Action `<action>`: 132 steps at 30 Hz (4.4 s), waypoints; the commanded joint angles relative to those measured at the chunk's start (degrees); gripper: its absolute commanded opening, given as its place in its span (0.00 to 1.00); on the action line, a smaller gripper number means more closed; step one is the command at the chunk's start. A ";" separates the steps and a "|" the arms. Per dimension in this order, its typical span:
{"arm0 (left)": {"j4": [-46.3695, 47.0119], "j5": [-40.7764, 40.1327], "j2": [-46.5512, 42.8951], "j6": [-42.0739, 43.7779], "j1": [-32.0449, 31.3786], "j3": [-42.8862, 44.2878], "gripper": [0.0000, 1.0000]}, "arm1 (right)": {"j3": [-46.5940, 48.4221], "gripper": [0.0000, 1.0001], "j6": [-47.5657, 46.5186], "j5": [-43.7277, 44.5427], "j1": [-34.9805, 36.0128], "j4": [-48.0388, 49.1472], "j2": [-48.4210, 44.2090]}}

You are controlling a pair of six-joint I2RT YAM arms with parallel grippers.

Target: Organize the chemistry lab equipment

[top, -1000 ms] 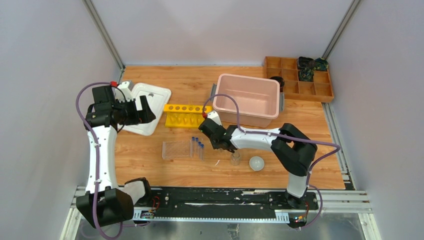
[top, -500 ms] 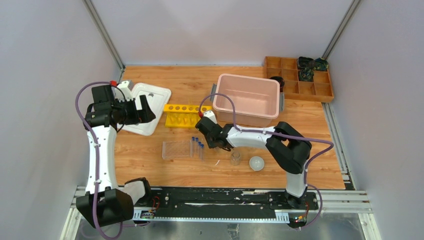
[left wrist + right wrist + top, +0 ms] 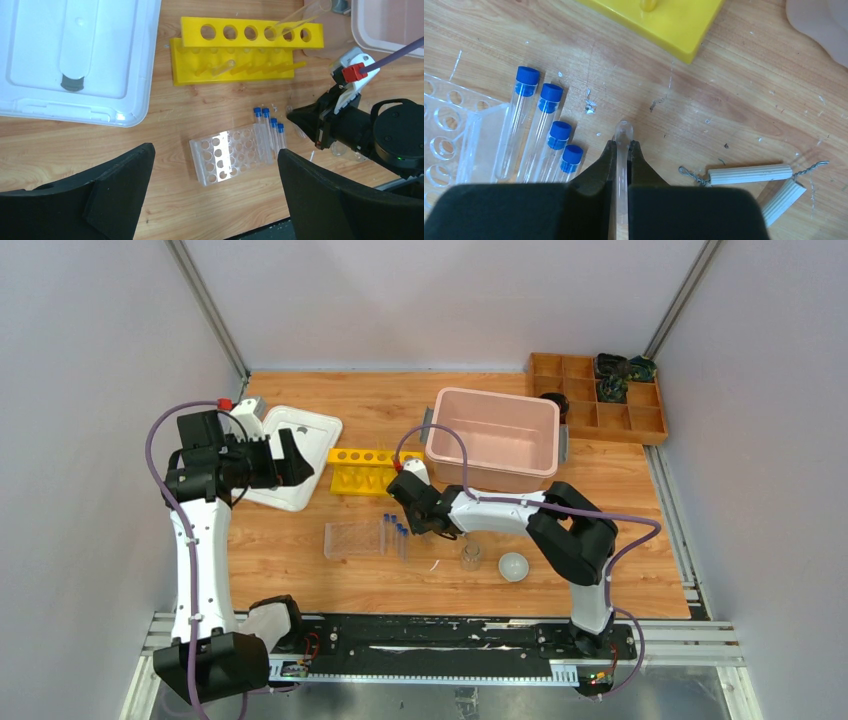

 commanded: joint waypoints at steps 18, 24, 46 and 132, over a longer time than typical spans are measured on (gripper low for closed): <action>-1.58 21.63 -5.79 5.44 -8.22 -2.59 0.84 | 7.26 0.00 2.92 3.97 9.06 19.77 -19.48; -1.58 26.56 -5.50 4.87 -8.70 -2.92 0.75 | 8.36 0.00 5.87 8.81 11.49 27.08 -18.72; -1.67 26.56 -3.66 6.40 -8.70 -1.46 0.16 | 14.38 0.00 9.94 10.10 13.59 29.59 -13.43; -1.67 6.23 -0.31 4.02 -8.61 2.61 1.00 | -3.23 0.00 -29.29 13.32 1.00 46.38 -4.30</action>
